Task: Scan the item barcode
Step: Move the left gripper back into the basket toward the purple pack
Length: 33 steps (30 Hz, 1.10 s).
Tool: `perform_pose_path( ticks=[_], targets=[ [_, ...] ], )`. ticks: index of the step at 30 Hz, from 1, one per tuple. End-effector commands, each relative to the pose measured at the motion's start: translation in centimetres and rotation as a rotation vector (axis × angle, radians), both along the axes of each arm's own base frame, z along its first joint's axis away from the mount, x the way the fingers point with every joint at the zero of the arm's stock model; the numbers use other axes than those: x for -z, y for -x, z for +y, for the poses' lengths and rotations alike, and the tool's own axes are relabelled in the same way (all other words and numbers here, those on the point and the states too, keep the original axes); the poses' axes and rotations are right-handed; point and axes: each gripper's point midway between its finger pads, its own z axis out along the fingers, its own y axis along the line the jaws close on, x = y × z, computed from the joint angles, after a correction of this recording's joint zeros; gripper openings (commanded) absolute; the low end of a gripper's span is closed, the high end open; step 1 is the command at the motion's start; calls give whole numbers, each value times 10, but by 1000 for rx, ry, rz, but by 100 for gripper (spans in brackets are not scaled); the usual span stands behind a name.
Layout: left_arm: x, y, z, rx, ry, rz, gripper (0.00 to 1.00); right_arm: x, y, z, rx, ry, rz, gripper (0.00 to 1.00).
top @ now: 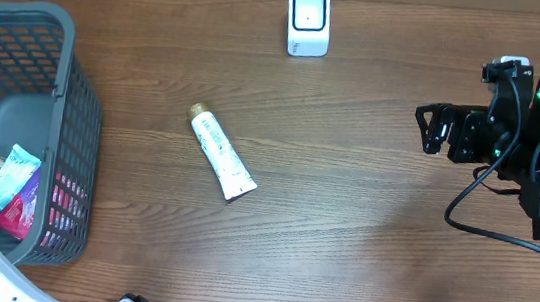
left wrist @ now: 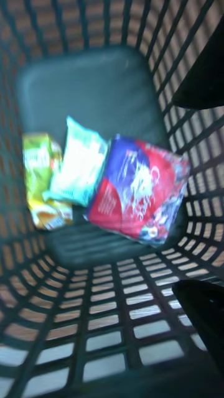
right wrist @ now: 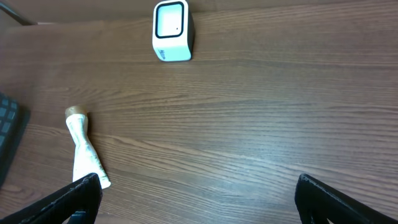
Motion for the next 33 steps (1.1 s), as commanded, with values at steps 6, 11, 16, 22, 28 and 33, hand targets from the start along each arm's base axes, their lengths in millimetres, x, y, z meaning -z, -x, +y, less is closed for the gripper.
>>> perform_pose_path(
  ticks=[6, 11, 16, 22, 28, 33],
  targets=[
    [62, 12, 10, -84, 70, 46, 80, -15, -1, 1, 1, -2, -41, 100],
    [95, 18, 12, -103, 100, 69, 87, -15, -1, 1, 1, -2, -41, 100],
    [118, 23, 13, -116, 108, 82, 96, -15, -1, 1, 1, -2, -41, 100],
    [126, 28, 21, -134, 65, 109, 100, -15, -1, 1, 1, -2, -41, 100],
    [140, 21, 35, -82, 46, 138, 100, -15, -1, 1, 1, -2, -41, 100],
    [167, 2, 33, 69, 132, 144, 95, -15, -1, 1, 1, -2, -41, 100]
  ],
)
